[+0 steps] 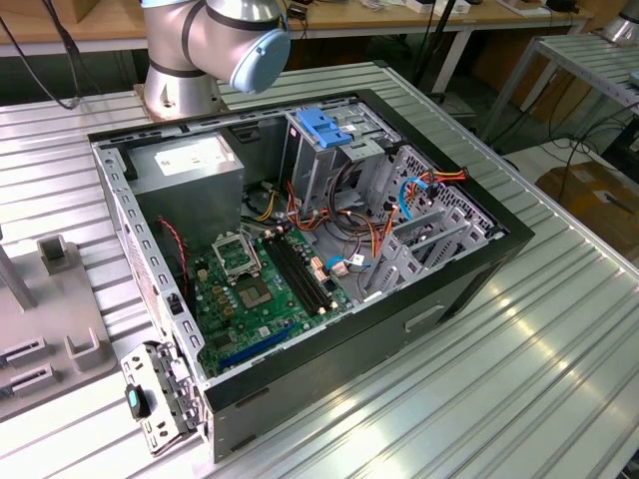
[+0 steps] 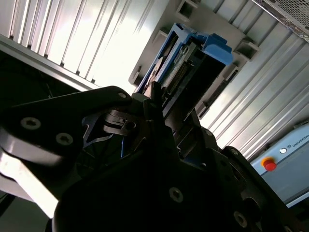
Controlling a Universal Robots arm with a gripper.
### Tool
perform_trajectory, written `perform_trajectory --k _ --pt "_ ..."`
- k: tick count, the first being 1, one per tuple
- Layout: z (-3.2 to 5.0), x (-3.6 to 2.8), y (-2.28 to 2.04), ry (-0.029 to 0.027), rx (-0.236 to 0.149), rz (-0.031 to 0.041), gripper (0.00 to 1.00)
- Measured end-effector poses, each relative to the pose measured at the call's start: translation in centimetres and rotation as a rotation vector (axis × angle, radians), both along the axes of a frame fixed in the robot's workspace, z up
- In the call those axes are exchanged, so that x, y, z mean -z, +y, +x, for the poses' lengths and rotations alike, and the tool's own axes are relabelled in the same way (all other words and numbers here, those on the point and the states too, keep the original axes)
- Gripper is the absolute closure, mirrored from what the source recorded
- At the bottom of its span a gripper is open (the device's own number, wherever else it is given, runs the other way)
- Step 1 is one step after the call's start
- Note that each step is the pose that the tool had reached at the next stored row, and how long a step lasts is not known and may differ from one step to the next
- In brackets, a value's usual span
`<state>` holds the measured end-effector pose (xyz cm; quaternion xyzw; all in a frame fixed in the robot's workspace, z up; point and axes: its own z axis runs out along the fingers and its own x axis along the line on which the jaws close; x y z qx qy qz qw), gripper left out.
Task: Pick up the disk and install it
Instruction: 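Pick up the disk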
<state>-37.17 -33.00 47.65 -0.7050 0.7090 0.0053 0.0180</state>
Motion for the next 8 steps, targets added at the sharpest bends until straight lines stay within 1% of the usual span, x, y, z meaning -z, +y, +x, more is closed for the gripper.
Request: perform_trajectory --k 2,8 --pt "0.24 0.01 0.00 -0.0001 0.000 0.0001 0.65" --pt "0.27 0.00 0.00 -0.0001 0.000 0.0000 0.65"
